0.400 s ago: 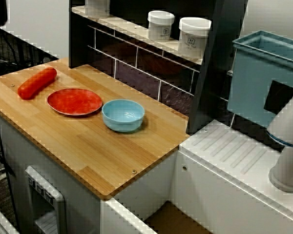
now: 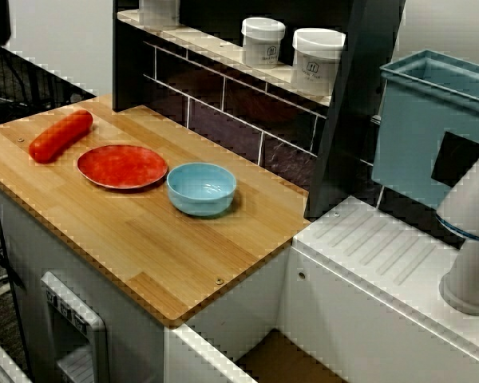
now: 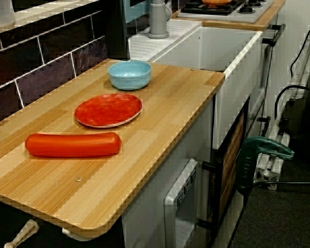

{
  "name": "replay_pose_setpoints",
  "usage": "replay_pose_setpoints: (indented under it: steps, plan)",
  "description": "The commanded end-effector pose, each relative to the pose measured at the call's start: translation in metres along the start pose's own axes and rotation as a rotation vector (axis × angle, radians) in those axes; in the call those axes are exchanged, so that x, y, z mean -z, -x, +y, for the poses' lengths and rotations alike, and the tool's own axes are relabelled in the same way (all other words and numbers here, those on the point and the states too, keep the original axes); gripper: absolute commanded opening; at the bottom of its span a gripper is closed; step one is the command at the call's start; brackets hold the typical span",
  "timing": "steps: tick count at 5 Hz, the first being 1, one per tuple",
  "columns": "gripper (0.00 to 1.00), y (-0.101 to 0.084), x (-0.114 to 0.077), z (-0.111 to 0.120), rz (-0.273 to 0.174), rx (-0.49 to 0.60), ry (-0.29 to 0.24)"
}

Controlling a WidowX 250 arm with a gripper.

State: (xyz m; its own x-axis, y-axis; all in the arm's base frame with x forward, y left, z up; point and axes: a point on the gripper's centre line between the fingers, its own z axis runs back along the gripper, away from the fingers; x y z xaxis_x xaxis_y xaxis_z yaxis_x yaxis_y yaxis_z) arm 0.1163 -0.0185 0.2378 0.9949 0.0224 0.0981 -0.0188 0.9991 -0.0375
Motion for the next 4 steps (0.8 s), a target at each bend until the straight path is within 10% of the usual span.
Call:
replay_pose_setpoints:
  steps: [1, 4]
  plan:
    - [1.00, -0.028, 0.010, 0.052, -0.068, -0.082, -0.026]
    - [1.00, -0.091, 0.082, 0.137, 0.040, -0.225, -0.094]
